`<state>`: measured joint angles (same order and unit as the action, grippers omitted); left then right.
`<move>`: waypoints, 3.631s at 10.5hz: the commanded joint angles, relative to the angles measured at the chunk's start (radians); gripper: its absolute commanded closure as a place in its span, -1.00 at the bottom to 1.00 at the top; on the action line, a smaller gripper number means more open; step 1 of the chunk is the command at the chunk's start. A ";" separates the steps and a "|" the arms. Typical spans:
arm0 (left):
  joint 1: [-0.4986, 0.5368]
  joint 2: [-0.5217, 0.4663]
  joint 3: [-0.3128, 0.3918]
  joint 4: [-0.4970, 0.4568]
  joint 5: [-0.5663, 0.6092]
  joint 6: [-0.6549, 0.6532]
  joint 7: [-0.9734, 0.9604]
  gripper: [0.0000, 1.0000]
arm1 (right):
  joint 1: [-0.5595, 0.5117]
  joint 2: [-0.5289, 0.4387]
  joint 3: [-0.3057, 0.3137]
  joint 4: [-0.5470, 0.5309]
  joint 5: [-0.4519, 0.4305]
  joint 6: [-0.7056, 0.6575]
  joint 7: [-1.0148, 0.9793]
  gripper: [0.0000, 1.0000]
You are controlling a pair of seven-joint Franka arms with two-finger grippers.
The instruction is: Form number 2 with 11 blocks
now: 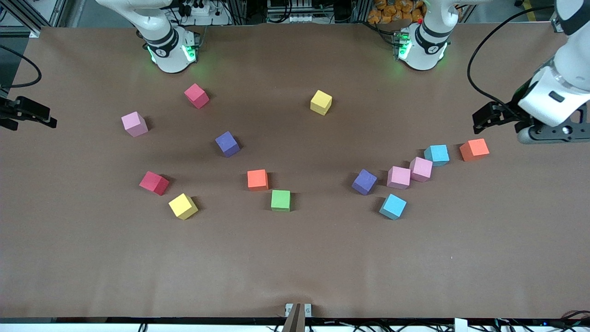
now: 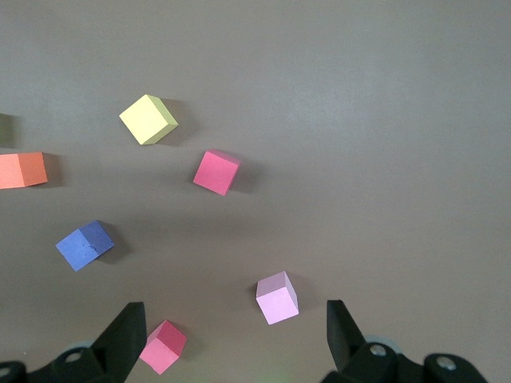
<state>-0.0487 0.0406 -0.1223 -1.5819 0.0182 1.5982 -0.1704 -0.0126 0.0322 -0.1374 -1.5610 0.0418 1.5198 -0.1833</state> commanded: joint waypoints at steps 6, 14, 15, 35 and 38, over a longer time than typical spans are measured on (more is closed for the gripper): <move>-0.002 0.015 -0.343 -0.127 -0.017 -0.034 -0.274 -1.00 | -0.003 -0.008 0.007 0.012 0.013 -0.015 -0.001 -1.00; 0.001 0.024 -0.769 -0.601 -0.086 0.426 -0.745 -1.00 | -0.003 -0.014 0.006 0.015 0.013 -0.016 -0.001 -1.00; 0.003 0.030 -0.799 -0.599 -0.083 0.437 -0.689 -1.00 | -0.003 -0.012 0.006 0.018 0.013 -0.016 -0.001 -1.00; -0.207 0.281 -0.636 -0.719 0.213 0.901 -0.317 -1.00 | 0.120 0.390 0.010 0.090 0.052 0.163 -0.001 -1.00; -0.206 0.283 -0.626 -0.718 0.240 0.905 -0.319 -1.00 | 0.146 0.391 0.012 0.058 0.050 0.151 -0.004 -1.00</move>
<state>-0.2453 0.3149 -0.7583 -2.3086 0.2315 2.4913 -0.4839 0.1321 0.4213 -0.1238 -1.5029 0.0779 1.6839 -0.1821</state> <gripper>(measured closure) 0.000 0.000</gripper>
